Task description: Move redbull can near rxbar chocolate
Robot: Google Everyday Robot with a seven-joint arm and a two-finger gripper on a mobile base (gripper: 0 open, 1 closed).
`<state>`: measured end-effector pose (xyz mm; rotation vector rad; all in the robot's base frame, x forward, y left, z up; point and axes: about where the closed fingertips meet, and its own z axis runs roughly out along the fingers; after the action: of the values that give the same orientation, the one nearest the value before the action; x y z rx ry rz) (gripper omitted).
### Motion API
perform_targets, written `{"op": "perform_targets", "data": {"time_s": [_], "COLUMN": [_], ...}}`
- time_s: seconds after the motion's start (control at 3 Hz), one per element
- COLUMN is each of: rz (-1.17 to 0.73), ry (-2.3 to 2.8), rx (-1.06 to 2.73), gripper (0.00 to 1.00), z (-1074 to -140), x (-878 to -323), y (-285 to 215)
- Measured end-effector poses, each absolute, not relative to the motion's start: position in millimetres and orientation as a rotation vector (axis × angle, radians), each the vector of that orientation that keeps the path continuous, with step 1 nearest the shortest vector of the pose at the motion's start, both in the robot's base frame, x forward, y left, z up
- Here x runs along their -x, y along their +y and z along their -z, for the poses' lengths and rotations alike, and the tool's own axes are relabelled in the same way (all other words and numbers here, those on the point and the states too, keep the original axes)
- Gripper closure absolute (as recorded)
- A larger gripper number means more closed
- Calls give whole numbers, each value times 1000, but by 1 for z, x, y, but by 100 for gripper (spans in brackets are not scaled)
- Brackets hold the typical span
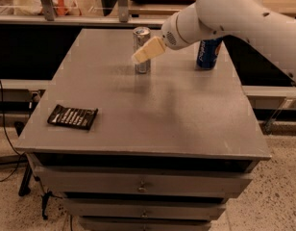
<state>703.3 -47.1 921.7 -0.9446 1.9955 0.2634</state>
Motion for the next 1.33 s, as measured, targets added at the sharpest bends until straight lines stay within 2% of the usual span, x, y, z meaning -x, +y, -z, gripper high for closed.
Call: {"op": "perform_targets", "data": {"time_s": [0.33, 0.67, 1.33], "rz": [-293, -310, -326], "ry": [2001, 2002, 2009], "rx": [950, 952, 966], "gripper": [0, 17, 64], "z": [-913, -907, -903], "x": [-722, -732, -740], "y": [-35, -29, -28]}}
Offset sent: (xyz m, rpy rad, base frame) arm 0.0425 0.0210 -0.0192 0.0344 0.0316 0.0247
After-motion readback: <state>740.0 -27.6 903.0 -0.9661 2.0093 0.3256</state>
